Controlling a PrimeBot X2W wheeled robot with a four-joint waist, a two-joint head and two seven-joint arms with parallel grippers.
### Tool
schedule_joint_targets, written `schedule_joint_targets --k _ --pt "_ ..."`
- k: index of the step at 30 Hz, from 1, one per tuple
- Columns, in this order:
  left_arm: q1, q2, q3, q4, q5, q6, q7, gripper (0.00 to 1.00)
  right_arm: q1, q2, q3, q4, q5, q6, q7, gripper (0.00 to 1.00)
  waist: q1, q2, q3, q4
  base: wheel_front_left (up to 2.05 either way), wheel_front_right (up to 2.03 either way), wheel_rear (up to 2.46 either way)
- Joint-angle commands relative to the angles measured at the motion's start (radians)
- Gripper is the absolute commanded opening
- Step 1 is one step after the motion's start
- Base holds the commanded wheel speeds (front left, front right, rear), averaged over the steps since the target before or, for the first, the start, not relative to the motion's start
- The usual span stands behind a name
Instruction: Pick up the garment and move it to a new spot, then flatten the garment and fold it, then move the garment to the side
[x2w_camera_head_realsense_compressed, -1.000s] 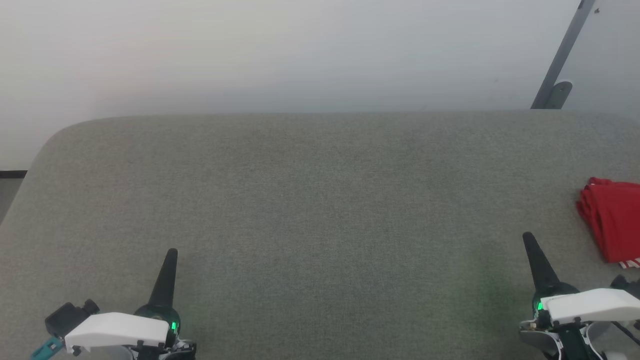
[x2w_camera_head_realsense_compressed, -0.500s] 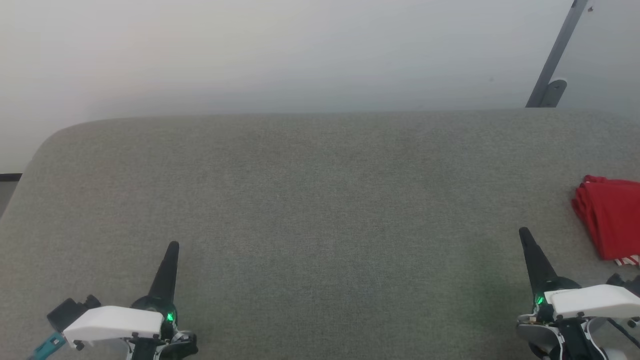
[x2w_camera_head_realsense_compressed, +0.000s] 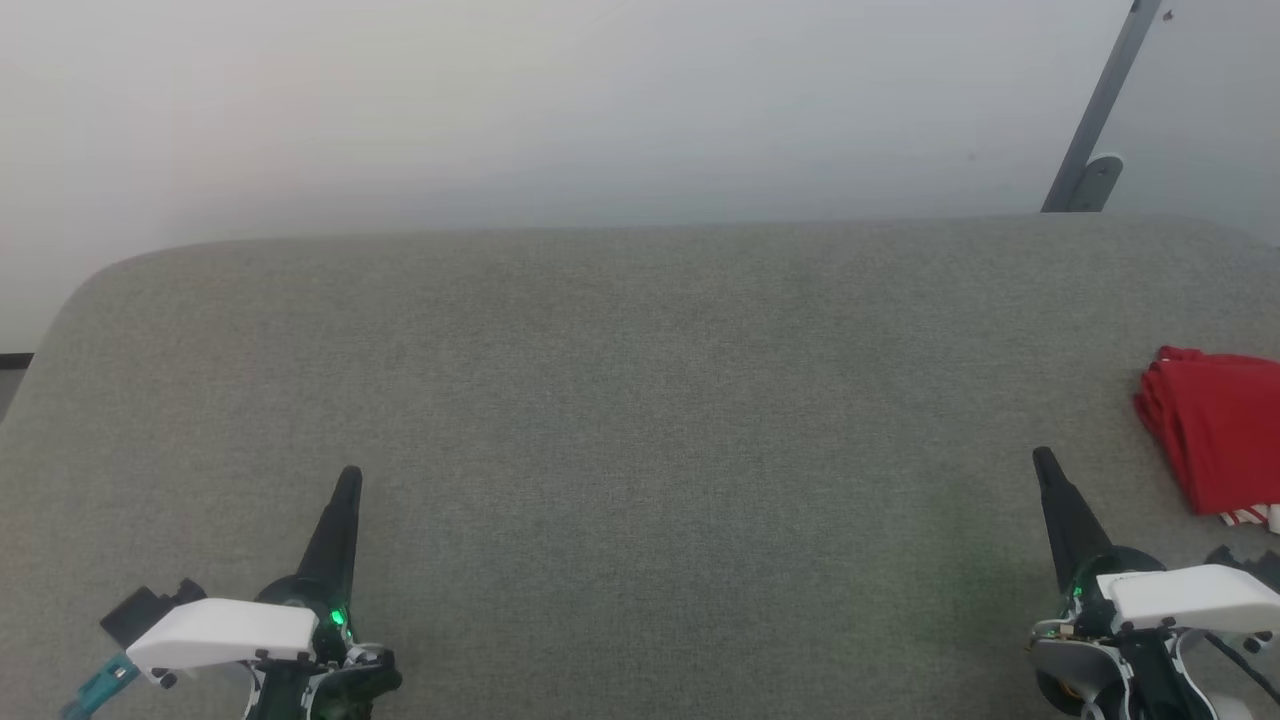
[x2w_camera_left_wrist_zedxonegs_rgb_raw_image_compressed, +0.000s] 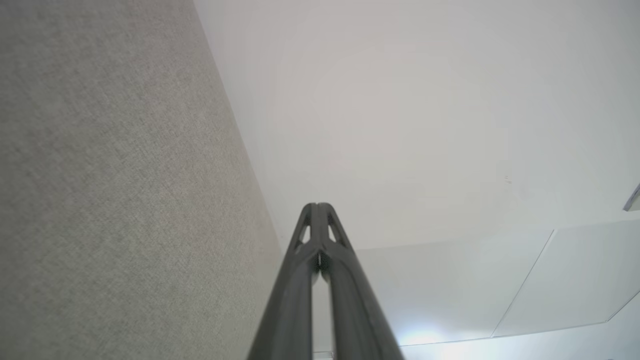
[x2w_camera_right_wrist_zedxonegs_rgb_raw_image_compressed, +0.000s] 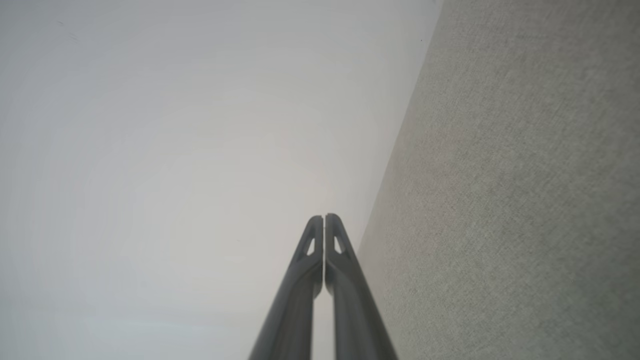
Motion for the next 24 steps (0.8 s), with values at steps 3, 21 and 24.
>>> schedule_joint_targets --k 3,21,24 --pt "-0.019 -0.001 0.007 0.003 -0.034 -0.003 0.012 0.0 -0.018 0.006 -0.005 0.004 0.032 0.0 0.01 0.0 0.0 -0.0001 0.0 -0.003 0.0 0.0 0.0" --pt "-0.033 -0.009 0.014 0.012 -0.105 -0.003 0.035 0.0 -0.024 0.015 -0.007 0.01 0.104 0.0 0.029 0.0 0.0 -0.0001 0.0 -0.013 0.0 0.0 0.0" --pt "-0.033 -0.009 0.014 0.012 -0.104 -0.003 0.036 0.0 -0.024 0.015 -0.008 0.01 0.104 0.0 0.028 0.0 0.0 -0.0001 0.0 -0.013 0.0 0.0 0.0"
